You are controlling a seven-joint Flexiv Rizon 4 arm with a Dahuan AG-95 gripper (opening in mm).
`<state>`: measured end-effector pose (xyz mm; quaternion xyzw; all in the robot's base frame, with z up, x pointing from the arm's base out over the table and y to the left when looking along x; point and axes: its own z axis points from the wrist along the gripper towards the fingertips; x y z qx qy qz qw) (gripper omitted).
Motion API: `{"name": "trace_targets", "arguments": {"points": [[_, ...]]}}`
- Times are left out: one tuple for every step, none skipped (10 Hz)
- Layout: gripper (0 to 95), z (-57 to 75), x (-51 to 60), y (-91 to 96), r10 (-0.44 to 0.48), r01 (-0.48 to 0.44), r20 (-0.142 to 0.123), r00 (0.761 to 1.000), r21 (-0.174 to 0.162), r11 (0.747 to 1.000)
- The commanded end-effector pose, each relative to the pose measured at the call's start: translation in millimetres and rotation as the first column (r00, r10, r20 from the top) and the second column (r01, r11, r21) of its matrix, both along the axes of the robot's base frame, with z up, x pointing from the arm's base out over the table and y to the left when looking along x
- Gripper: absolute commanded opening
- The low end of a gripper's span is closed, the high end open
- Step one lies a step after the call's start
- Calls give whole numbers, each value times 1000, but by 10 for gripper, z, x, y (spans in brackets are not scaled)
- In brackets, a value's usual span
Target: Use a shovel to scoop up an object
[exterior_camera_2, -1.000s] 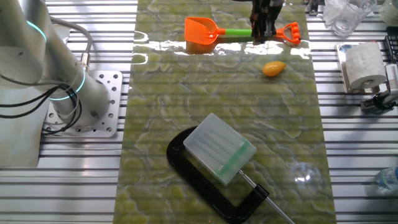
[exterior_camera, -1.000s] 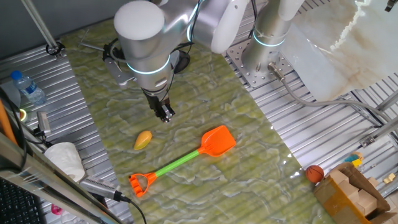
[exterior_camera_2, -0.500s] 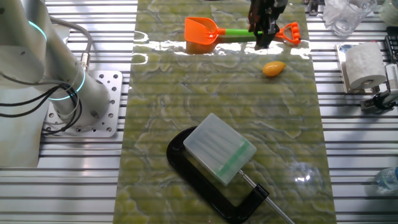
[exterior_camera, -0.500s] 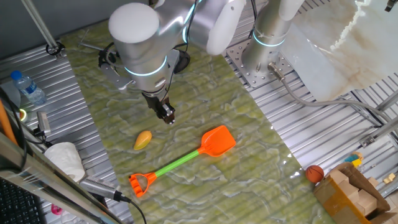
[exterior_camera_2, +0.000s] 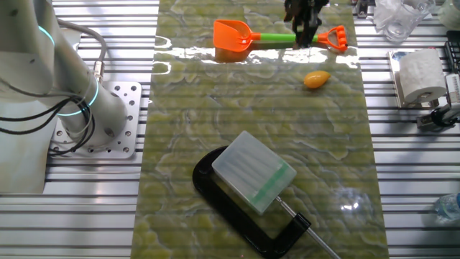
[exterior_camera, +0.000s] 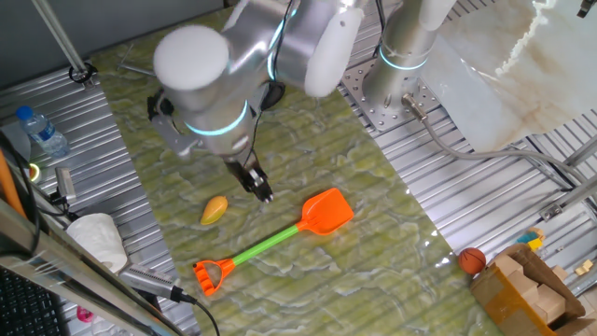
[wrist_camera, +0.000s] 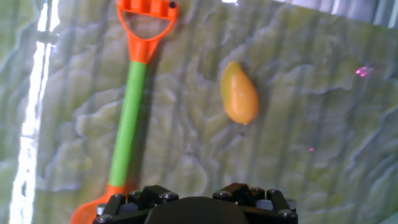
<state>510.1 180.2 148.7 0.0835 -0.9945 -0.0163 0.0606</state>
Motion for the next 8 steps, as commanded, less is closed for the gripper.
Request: {"name": "trace_targets", "arguments": {"points": [[570, -45, -39, 250, -48, 48, 45, 998, -5, 999], [570, -118, -96, 392, -70, 70, 55, 996, -9, 997], [570, -165, -134, 476, -82, 83, 64, 995, -11, 996], [570, -191, -158, 524, -86, 87, 66, 994, -11, 996], [570, -216, -178, 552, -86, 86, 68, 994, -9, 996], [570, -250, -195, 575, -81, 82, 69, 994, -9, 997], [570, -274, -198, 582, -82, 83, 71, 994, -9, 997], [570, -369, -190, 594, -81, 82, 79, 994, -11, 997]]}}
